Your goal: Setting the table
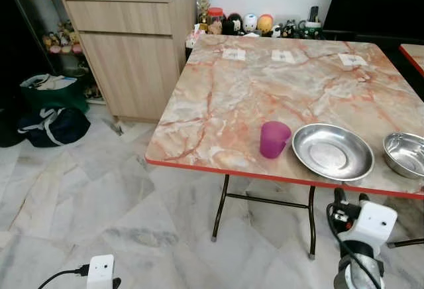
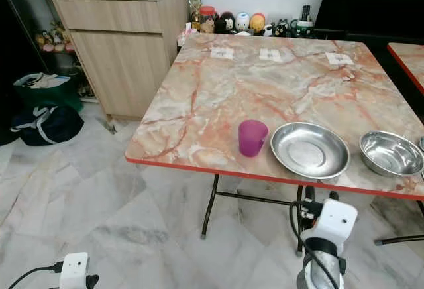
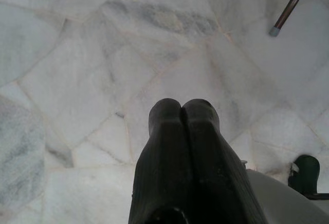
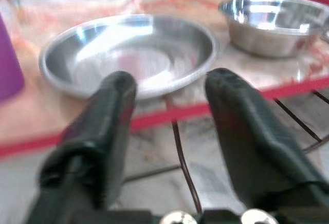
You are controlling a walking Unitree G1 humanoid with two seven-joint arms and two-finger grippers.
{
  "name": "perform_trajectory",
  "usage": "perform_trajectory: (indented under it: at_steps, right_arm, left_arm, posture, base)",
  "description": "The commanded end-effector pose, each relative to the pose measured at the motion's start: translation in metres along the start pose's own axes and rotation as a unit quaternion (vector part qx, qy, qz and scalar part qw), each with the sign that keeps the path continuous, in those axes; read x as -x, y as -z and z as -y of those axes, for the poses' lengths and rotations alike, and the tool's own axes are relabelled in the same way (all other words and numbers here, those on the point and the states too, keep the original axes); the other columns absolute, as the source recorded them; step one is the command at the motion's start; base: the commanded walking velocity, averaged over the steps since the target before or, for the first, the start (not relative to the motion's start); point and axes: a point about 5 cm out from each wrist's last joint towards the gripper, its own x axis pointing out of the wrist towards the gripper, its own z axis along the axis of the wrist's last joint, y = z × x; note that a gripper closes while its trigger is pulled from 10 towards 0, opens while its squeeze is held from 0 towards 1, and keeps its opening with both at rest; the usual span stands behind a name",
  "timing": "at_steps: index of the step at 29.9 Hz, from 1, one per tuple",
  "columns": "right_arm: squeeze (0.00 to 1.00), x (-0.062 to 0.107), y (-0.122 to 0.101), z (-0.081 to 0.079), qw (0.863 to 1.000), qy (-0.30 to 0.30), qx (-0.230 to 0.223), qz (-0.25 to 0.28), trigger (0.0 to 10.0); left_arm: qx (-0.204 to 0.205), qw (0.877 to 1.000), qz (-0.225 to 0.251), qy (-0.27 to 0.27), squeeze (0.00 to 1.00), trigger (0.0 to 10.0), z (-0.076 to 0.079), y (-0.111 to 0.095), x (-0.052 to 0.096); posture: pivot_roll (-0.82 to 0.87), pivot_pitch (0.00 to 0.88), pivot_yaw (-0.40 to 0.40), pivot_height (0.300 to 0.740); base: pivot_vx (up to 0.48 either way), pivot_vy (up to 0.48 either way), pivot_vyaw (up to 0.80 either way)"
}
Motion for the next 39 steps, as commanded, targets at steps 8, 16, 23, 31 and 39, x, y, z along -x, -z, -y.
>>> perform_trajectory:
  at_steps: [8, 16, 23, 31, 39]
  right_arm:
    - [0.00, -0.021, -0.008, -0.012, 0.999, -0.037, -0.024, -0.008, 10.0]
    - [0.00, -0.031, -0.010, -0.025, 0.998, -0.054, -0.044, -0.005, 10.0]
    - [0.00, -0.032, -0.006, -0.027, 0.997, -0.058, -0.049, -0.007, 10.0]
    - [0.00, -0.033, -0.002, -0.026, 0.997, -0.058, -0.049, -0.008, 10.0]
    - [0.00, -0.045, -0.005, -0.032, 0.994, -0.053, -0.094, -0.010, 10.0]
  left_arm:
    - [0.009, 1.000, -0.002, -0.003, 0.00, 10.0, 0.002, 0.002, 0.000]
    - [-0.004, 1.000, 0.002, -0.002, 0.00, 10.0, 0.002, -0.002, -0.001]
    - [-0.001, 1.000, 0.000, -0.002, 0.00, 10.0, 0.003, -0.001, -0.001]
    - [0.003, 1.000, -0.002, -0.004, 0.00, 10.0, 0.004, 0.001, 0.000]
    - [0.002, 1.000, -0.005, -0.006, 0.00, 10.0, 0.002, 0.003, 0.000]
  posture:
    - [0.02, 0.000, -0.018, 0.740]
    - [0.03, 0.000, -0.015, 0.740]
    - [0.03, 0.000, -0.014, 0.740]
    - [0.03, 0.000, -0.017, 0.740]
    - [0.03, 0.000, -0.016, 0.740]
  base:
    - [0.000, 0.000, 0.00]
    - [0.000, -0.094, 0.00]
    - [0.000, -0.422, 0.00]
    - [0.000, -0.105, 0.00]
    - [0.000, 0.000, 0.00]
